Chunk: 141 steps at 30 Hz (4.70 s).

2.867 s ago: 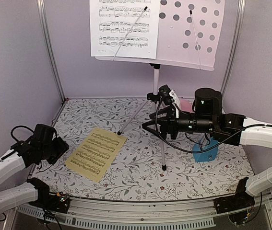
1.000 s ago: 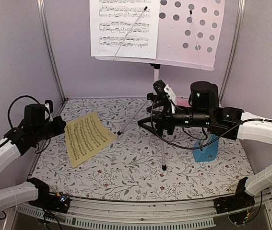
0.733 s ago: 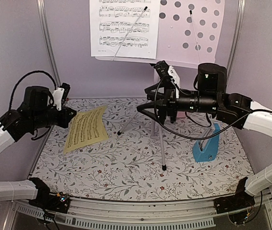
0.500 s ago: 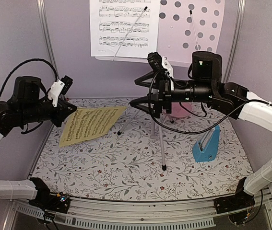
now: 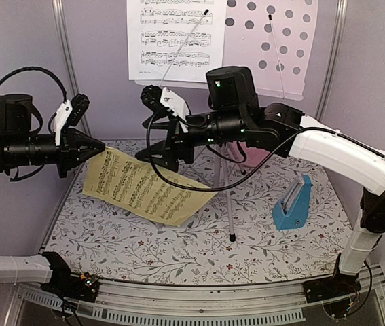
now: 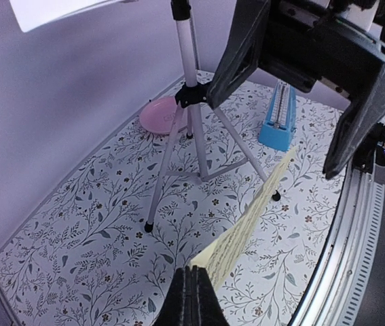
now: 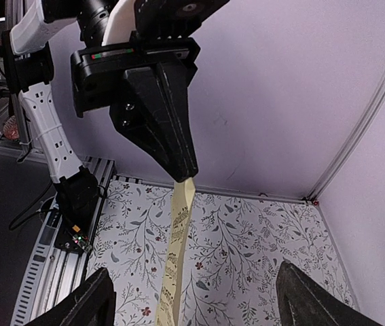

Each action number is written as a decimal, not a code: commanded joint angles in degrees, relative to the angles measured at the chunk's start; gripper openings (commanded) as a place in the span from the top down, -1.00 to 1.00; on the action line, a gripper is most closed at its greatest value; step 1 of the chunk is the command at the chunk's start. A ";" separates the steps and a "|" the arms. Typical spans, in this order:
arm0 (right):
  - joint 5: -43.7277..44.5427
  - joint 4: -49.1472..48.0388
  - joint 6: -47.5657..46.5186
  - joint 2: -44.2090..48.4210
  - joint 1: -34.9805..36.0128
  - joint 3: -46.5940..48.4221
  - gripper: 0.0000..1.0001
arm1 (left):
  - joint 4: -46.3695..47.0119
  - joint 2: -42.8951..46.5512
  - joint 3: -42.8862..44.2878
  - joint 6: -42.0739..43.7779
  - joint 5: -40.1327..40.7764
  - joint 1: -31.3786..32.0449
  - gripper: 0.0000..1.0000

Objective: Set up the instrument practice props

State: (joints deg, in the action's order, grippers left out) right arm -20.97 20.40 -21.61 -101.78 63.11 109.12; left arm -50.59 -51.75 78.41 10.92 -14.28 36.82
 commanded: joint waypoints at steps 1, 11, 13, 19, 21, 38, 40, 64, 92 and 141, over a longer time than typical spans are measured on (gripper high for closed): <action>4.93 6.47 -0.22 -3.33 2.37 3.55 -0.67 | -0.91 -1.44 0.78 0.82 -2.87 1.18 1.00; 9.58 9.53 4.53 -5.81 3.34 3.79 -0.37 | 1.19 -3.15 0.69 0.42 -4.37 2.14 1.00; 10.18 10.04 5.15 -6.46 3.42 3.75 -0.29 | 1.42 -3.75 0.69 0.43 -4.38 2.49 1.00; 13.71 10.56 8.07 -8.22 3.74 3.82 0.13 | 3.99 -5.24 -0.44 -0.72 -5.09 3.96 1.00; 14.92 11.12 8.70 -8.35 3.69 3.82 0.23 | 4.82 -5.44 -0.57 -0.93 -4.76 4.36 1.00; 7.14 -3.29 15.77 6.77 1.65 -10.23 1.00 | 31.35 9.26 -19.36 -10.14 0.84 5.37 -0.92; 3.95 -7.87 17.26 11.61 0.82 -14.87 1.00 | 33.29 10.46 -21.21 -11.42 1.19 5.32 -0.93; 1.31 -33.67 28.66 38.19 -3.41 -36.89 1.00 | 67.44 -0.22 -26.73 -17.25 -23.04 13.20 -0.53; 5.08 -32.70 28.81 43.93 -4.41 -42.55 1.00 | 72.79 -11.74 -18.76 -18.48 -17.54 19.56 -0.08; 42.02 -28.17 9.59 38.21 -4.47 -31.11 0.40 | 40.99 -40.58 43.14 -18.30 25.35 20.54 1.00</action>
State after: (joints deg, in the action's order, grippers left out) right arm 22.70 -7.94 -11.42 -64.14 58.81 79.15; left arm -7.64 -92.05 119.90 -6.90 8.75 56.90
